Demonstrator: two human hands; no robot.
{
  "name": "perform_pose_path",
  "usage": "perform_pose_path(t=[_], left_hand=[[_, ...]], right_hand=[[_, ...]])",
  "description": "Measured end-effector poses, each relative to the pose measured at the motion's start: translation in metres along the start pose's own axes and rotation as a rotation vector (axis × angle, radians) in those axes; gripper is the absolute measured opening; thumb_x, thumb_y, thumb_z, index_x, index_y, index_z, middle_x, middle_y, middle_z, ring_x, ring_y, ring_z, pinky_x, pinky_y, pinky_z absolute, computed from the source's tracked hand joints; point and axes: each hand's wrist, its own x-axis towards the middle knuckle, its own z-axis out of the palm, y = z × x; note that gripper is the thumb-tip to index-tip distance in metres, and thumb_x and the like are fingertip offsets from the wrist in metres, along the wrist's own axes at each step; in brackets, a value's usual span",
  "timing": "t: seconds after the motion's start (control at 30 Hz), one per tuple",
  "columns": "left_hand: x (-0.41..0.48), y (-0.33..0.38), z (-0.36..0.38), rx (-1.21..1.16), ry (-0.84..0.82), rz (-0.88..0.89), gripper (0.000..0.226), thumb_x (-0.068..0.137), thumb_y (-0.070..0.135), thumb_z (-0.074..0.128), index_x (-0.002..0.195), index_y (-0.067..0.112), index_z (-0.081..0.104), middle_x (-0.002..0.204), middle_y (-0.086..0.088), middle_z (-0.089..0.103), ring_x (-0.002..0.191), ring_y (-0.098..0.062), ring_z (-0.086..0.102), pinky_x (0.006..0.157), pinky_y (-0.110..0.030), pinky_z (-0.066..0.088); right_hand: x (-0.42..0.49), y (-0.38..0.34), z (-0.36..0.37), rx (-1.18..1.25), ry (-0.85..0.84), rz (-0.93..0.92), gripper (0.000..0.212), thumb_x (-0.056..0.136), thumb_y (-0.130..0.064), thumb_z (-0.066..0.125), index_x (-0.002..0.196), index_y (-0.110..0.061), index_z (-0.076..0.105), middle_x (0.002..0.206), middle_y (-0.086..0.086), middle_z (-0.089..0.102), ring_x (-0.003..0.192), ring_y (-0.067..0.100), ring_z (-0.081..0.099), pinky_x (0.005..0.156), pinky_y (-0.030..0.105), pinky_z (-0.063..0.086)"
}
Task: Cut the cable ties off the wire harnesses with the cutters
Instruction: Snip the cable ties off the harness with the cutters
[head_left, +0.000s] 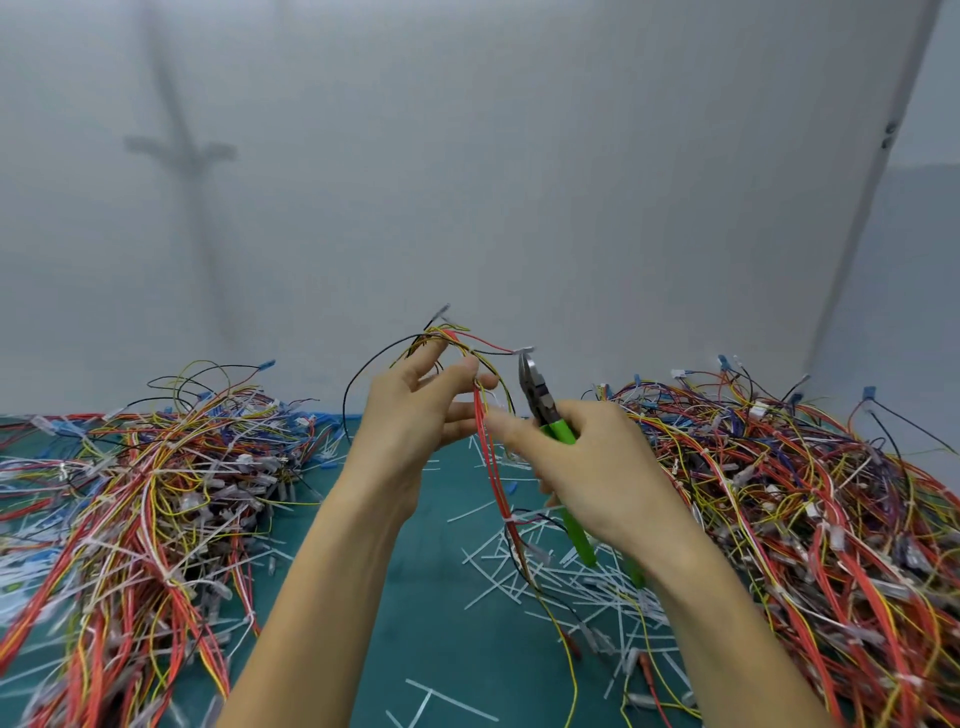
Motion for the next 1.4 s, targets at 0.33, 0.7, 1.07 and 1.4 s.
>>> perform_pose_path(t=[0.33,0.7,1.07,1.4], left_hand=[[0.003,0.002,-0.010,-0.167,-0.046,-0.040,0.037,0.088,-0.007,0.061,0.115,0.019,0.056,0.068,-0.002,0.071,0.066,-0.013,0.072,0.063,-0.017,0.055],[0.007,-0.009,-0.007,-0.242,0.095,-0.064,0.080,0.085,0.000,0.069,0.151,0.003,0.024,0.089,-0.010,0.077,0.078,-0.020,0.075,0.063,-0.019,0.057],[0.000,-0.006,-0.004,0.053,-0.437,-0.154,0.038,0.087,0.031,0.067,0.119,0.010,0.067,0.114,-0.006,0.073,0.098,-0.018,0.071,0.088,-0.028,0.057],[0.001,-0.004,-0.015,0.010,-0.519,-0.094,0.047,0.079,0.022,0.074,0.125,0.020,0.066,0.096,-0.005,0.067,0.088,-0.011,0.065,0.085,-0.028,0.055]], right_hand=[[0.000,0.002,-0.012,-0.058,-0.150,-0.012,0.012,0.076,-0.029,0.078,0.079,-0.020,0.070,0.067,-0.005,0.068,0.065,0.017,0.064,0.075,0.041,0.058],[0.001,0.005,-0.015,-0.167,-0.045,-0.025,0.011,0.079,-0.022,0.079,0.074,-0.025,0.069,0.070,-0.007,0.070,0.070,0.007,0.069,0.075,0.033,0.059],[0.003,0.004,-0.006,0.175,0.270,-0.061,0.019,0.076,-0.021,0.083,0.073,-0.023,0.064,0.065,-0.005,0.069,0.064,0.016,0.069,0.066,0.039,0.059],[0.004,0.006,-0.008,0.246,0.345,-0.086,0.022,0.076,-0.023,0.082,0.070,-0.024,0.061,0.063,0.002,0.066,0.060,0.026,0.067,0.063,0.051,0.059]])
